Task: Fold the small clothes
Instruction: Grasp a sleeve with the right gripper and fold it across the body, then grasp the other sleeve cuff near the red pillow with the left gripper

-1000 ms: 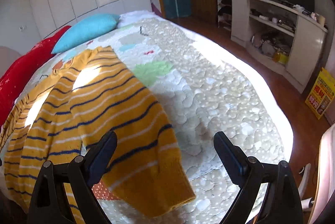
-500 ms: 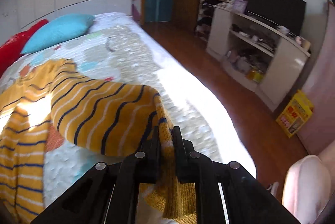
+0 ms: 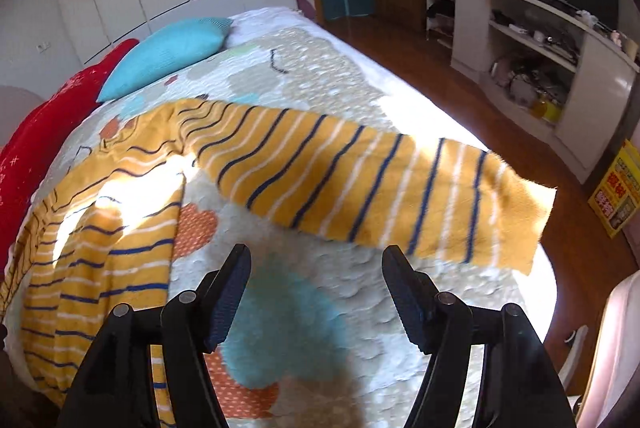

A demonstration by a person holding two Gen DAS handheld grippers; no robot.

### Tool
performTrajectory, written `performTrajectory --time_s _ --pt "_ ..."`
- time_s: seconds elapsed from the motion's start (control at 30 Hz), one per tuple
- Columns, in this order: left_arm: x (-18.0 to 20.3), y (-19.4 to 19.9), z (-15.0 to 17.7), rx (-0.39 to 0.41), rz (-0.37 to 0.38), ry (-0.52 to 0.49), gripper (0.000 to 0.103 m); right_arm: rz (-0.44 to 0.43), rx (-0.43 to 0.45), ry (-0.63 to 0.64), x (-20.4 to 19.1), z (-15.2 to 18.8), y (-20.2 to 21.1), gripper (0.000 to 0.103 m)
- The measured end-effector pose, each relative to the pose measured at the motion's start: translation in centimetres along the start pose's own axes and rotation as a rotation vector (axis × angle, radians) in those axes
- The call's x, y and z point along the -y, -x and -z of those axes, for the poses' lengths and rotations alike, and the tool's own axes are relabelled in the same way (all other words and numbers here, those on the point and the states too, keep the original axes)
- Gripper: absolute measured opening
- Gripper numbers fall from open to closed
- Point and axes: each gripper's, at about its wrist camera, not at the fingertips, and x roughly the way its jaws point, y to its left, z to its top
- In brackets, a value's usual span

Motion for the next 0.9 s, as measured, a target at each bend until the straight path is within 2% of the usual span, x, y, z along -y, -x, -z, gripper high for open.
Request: performTrajectory --time_s 0.2,0.4,0.5,0.57,0.7,0.77,0.8,0.9 --pt "-8.3 -1.5 -3.2 0.090 -0.066 0.186 0.103 -0.099 -0.010 0.032 -5.7 1.6 -1.6 0.073" --pt "-16.1 -6.6 -5.5 0.003 -0.112 0.323 0.103 -0.119 0.040 0.085 -10.5 1.8 -1.3 0.075" --pt "-17.2 -7.8 -7.6 -0.015 -0.139 0.270 0.103 -0.114 0.026 0.104 -11.7 1.7 -1.6 0.076" --pt "-17.5 -7.9 -9.7 0.009 -0.174 0.231 0.103 -0.108 0.009 0.115 -12.3 1.6 -2.1 0.076" --pt "-20.1 -8.7 -13.9 0.059 -0.308 0.252 0.103 -0.084 -0.015 0.117 -12.9 2.0 -3.2 0.076" --pt "-21.4 -8.8 -15.4 0.079 -0.336 0.277 0.103 -0.089 -0.032 0.109 -13.2 2.3 -3.7 0.076" --pt "-21.9 -8.5 -15.8 0.084 -0.329 0.294 0.103 -0.089 -0.038 0.112 -13.4 2.5 -3.9 0.076" --pt "-23.0 -7.0 -15.3 0.099 -0.220 0.379 0.103 -0.084 -0.045 0.147 -14.2 3.1 -4.3 0.076"
